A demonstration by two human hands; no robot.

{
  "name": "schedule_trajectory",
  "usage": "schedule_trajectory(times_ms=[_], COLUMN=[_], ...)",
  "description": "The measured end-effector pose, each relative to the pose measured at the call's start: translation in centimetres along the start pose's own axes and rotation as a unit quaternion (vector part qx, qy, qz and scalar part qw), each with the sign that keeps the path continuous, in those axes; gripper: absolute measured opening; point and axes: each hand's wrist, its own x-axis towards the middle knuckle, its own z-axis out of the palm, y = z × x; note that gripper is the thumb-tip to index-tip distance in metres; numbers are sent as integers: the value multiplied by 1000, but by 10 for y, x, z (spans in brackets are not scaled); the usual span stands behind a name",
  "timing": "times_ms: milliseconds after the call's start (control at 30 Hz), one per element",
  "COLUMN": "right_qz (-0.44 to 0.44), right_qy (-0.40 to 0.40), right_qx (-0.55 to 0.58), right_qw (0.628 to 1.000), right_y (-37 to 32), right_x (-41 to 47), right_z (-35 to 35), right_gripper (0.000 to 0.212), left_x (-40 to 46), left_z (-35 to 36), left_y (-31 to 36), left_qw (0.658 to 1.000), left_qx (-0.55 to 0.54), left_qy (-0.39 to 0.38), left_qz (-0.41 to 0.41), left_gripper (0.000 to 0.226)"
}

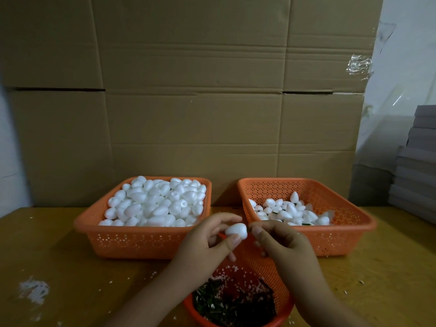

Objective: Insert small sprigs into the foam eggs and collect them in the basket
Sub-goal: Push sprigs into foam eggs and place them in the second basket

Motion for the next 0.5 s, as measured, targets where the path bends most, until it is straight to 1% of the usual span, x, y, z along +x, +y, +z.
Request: schedule_trajectory(times_ms=[133,333,400,500], right_qz=[-3,-12,-14,-13], right_qy=[-5,-5,-5,-4], right_qx=[-5,-26,-31,-26], right_qw=[1000,1000,999,1000], right_y=[0,1,2,3], right_x=[0,1,1,1], right_z=[0,1,1,1], right_gripper=[20,20,19,17], left_x=[0,0,-1,-1], left_z=[-1,-1,-2,-2], left_y=[1,1,1,1], left_qw=[1000,1000,999,999], left_qx=[-15,-26,-34,-35], left_qy=[7,10,11,4], left_qz=[-9,-13,-17,-26], left_gripper=[19,19,22,33])
